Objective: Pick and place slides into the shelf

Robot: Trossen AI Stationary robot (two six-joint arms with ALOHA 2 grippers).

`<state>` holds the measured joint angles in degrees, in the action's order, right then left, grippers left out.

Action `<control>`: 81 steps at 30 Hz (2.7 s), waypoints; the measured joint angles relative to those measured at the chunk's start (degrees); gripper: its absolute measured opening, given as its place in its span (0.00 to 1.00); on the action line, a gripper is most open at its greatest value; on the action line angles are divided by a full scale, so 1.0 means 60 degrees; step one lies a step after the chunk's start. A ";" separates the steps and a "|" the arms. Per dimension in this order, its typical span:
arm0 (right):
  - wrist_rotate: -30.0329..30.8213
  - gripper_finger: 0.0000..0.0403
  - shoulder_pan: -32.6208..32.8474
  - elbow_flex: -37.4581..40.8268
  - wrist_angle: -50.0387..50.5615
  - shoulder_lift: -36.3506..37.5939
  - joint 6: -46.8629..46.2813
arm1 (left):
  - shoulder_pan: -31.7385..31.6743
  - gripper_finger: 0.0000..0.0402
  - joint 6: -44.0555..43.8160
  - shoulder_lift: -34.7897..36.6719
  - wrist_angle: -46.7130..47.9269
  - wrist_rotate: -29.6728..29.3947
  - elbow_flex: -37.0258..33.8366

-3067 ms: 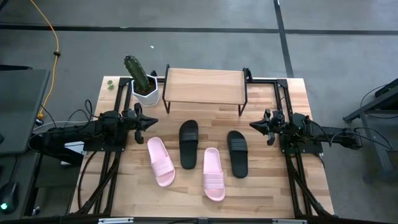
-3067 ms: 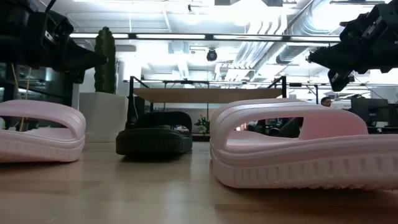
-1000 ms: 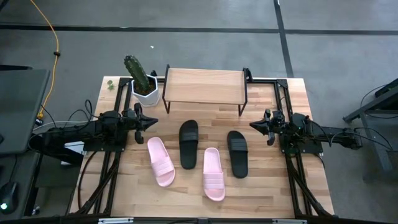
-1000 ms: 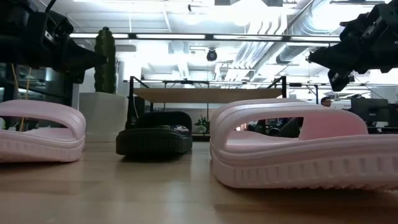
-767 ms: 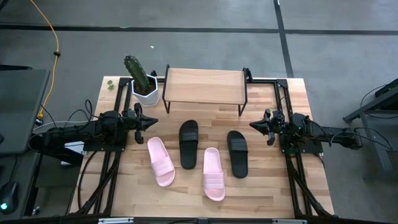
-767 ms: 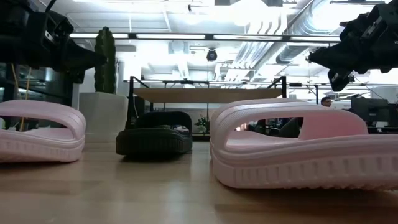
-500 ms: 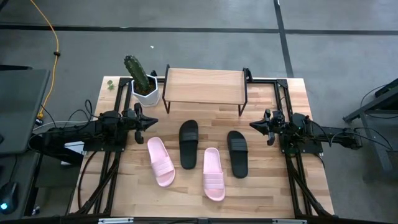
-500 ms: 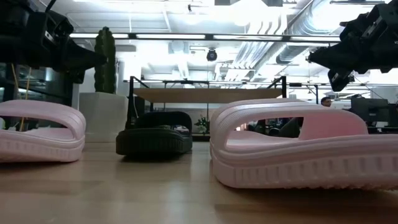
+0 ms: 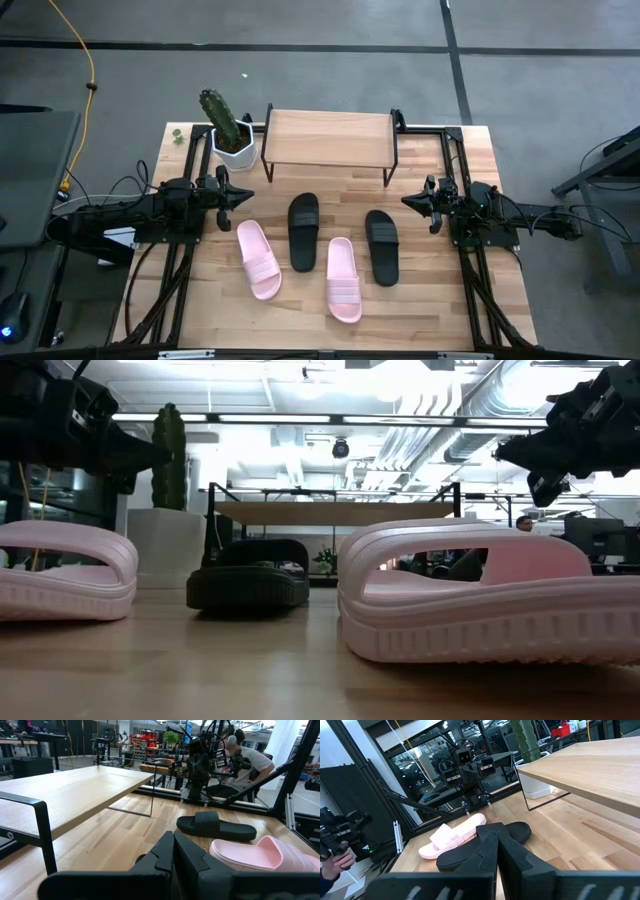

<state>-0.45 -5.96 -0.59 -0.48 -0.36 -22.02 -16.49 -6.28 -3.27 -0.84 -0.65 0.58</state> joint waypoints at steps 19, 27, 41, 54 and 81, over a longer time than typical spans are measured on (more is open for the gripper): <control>0.0130 0.00 0.0000 0.0001 -0.0021 0.0000 0.0687 | 0.0000 0.00 0.0004 -0.0004 0.0000 0.0033 -0.0003; 0.0138 0.00 -0.0003 -0.0002 -0.0021 0.0000 0.1538 | 0.0000 0.00 -0.0248 0.0000 0.0002 0.0033 -0.0002; 0.0142 0.00 -0.0003 0.0001 -0.0028 0.0000 0.2003 | 0.0000 0.00 -0.0150 0.0000 -0.0011 -0.0073 0.0000; 0.0211 0.00 0.0000 0.0002 -0.0094 0.0000 0.2407 | 0.0000 0.00 0.1292 0.0004 -0.0640 -0.0076 -0.0004; 0.0138 0.00 0.0000 -0.0031 -0.4308 0.0004 0.5857 | 0.0000 0.00 0.0705 0.0005 -0.4571 0.0538 0.0549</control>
<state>0.38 -5.96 -0.78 -26.32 -0.34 13.12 -16.49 -2.06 -3.24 -28.27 2.58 3.87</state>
